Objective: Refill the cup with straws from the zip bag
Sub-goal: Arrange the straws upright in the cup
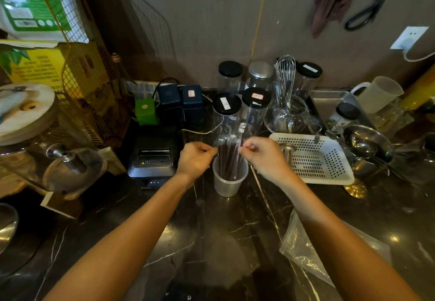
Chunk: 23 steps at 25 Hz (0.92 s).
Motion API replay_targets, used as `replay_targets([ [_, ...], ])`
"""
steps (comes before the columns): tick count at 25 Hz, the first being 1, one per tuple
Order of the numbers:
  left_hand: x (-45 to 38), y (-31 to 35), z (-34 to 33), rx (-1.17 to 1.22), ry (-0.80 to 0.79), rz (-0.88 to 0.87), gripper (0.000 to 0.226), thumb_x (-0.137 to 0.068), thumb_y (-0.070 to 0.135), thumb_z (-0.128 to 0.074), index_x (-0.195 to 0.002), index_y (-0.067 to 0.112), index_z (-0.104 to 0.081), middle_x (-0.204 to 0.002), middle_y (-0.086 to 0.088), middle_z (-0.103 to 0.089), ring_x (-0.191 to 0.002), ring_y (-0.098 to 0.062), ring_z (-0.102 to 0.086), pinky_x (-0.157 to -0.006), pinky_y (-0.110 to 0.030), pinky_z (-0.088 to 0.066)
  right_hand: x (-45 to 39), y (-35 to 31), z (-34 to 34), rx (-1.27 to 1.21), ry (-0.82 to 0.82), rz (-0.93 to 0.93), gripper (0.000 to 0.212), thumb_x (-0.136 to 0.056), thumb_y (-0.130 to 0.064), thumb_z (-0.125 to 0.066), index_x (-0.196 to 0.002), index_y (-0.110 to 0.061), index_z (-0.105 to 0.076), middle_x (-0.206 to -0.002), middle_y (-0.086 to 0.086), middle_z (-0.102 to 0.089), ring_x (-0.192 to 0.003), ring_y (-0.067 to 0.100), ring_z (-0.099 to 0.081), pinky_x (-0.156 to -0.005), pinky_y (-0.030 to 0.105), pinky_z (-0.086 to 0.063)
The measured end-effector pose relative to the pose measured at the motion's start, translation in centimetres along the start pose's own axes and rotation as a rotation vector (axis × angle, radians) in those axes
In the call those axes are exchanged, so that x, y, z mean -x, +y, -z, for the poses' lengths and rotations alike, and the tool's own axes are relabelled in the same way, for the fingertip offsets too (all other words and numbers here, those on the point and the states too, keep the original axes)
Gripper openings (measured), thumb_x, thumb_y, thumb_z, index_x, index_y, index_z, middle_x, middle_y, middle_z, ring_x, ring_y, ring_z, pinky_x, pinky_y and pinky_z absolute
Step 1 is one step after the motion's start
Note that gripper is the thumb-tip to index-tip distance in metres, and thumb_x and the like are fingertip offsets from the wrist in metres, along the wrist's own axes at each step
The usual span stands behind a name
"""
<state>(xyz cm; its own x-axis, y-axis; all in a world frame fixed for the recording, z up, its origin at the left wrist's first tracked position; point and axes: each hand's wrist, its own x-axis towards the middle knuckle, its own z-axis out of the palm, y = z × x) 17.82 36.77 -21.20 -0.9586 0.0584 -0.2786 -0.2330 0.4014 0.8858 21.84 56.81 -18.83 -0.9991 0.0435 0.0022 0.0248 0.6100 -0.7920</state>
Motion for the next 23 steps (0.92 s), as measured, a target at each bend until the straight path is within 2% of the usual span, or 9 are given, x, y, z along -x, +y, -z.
replay_targets([
  [3, -0.9, -0.9, -0.3, -0.026, -0.035, -0.008, 0.032, -0.093, 0.025, -0.073, -0.122, 0.014, -0.067, -0.1, -0.003, -0.073, -0.097, -0.019, -0.072, -0.094, -0.043, -0.06, -0.3, 1.9, -1.9, 0.132, -0.031, -0.03, 0.027, -0.101, -0.027, -0.067, -0.078, -0.014, -0.072, -0.073, 0.005, -0.069, -0.071, 0.017, -0.066, -0.07, 0.035, -0.052],
  [6, -1.4, -1.4, -0.8, -0.029, -0.036, -0.047, 0.039, -0.091, 0.022, -0.076, -0.127, 0.014, -0.063, -0.098, -0.002, -0.071, -0.098, -0.017, -0.07, -0.095, -0.04, -0.059, -0.8, 3.3, -3.2, 0.164, -0.049, -0.064, 0.032, -0.101, -0.031, -0.067, -0.073, -0.015, -0.073, -0.07, 0.006, -0.07, -0.07, 0.021, -0.068, -0.071, 0.043, -0.055],
  [8, -1.9, -1.8, -1.1, -0.038, -0.042, -0.058, 0.041, -0.091, 0.022, -0.077, -0.128, 0.013, -0.063, -0.096, -0.002, -0.069, -0.095, -0.016, -0.069, -0.093, -0.036, -0.059, -0.9, 3.4, -3.7, 0.154, -0.065, -0.095, 0.024, -0.1, -0.032, -0.068, -0.083, -0.019, -0.079, -0.078, -0.001, -0.075, -0.075, 0.013, -0.07, -0.075, 0.038, -0.058],
  [10, -2.2, -2.0, -1.2, -0.054, -0.05, -0.065, 0.041, -0.091, 0.021, -0.077, -0.128, 0.011, -0.062, -0.092, -0.001, -0.067, -0.09, -0.014, -0.067, -0.088, -0.031, -0.058, -0.9, 3.5, -3.9, 0.148, -0.034, -0.11, 0.016, -0.1, -0.03, -0.069, -0.095, -0.02, -0.08, -0.089, -0.006, -0.077, -0.083, 0.007, -0.069, -0.078, 0.028, -0.053],
  [13, -2.7, -2.4, -1.4, -0.093, -0.044, -0.092, 0.039, -0.091, 0.019, -0.076, -0.127, 0.012, -0.063, -0.089, 0.001, -0.066, -0.083, -0.005, -0.064, -0.077, -0.018, -0.052, -1.1, 4.1, -3.7, 0.165, 0.033, -0.123, 0.015, -0.099, -0.03, -0.07, -0.095, -0.018, -0.077, -0.095, -0.002, -0.077, -0.092, 0.011, -0.068, -0.075, 0.021, -0.046],
  [16, -3.1, -3.1, -1.5, -0.129, -0.049, -0.104, 0.039, -0.09, 0.021, -0.077, -0.126, 0.012, -0.065, -0.09, 0.004, -0.066, -0.083, -0.002, -0.063, -0.079, -0.018, -0.053, -0.8, 4.6, -3.5, 0.177, 0.085, -0.186, 0.019, -0.097, -0.034, -0.072, -0.104, -0.017, -0.069, -0.098, -0.005, -0.068, -0.095, 0.012, -0.063, -0.078, 0.026, -0.048],
  [18, -3.1, -3.4, -1.6, -0.151, -0.066, -0.103, 0.041, -0.088, 0.022, -0.08, -0.125, 0.012, -0.066, -0.09, 0.004, -0.066, -0.082, -0.002, -0.063, -0.073, -0.014, -0.05, -0.8, 4.8, -3.3, 0.209, 0.055, -0.238, 0.027, -0.095, -0.037, -0.074, -0.11, -0.019, -0.061, -0.095, -0.009, -0.06, -0.088, 0.012, -0.06, -0.071, 0.027, -0.05],
  [20, -3.1, -3.5, -1.8, -0.178, -0.082, -0.101, 0.045, -0.085, 0.024, -0.083, -0.125, 0.012, -0.066, -0.093, 0.001, -0.067, -0.084, -0.007, -0.065, -0.072, -0.015, -0.05, -0.9, 5.0, -3.3, 0.208, -0.012, -0.288, 0.026, -0.095, -0.038, -0.074, -0.107, -0.022, -0.056, -0.089, -0.012, -0.058, -0.082, 0.01, -0.059, -0.063, 0.022, -0.046],
  [23, -3.1, -3.7, -2.1, -0.224, -0.122, -0.089, 0.05, -0.082, 0.026, -0.085, -0.125, 0.012, -0.065, -0.101, -0.003, -0.069, -0.094, -0.015, -0.067, -0.08, -0.025, -0.056, -1.1, 5.4, -3.7, 0.205, -0.081, -0.301, 0.013, -0.098, -0.035, -0.07, -0.093, -0.025, -0.062, -0.087, -0.008, -0.065, -0.083, 0.013, -0.064, -0.064, 0.024, -0.046],
])
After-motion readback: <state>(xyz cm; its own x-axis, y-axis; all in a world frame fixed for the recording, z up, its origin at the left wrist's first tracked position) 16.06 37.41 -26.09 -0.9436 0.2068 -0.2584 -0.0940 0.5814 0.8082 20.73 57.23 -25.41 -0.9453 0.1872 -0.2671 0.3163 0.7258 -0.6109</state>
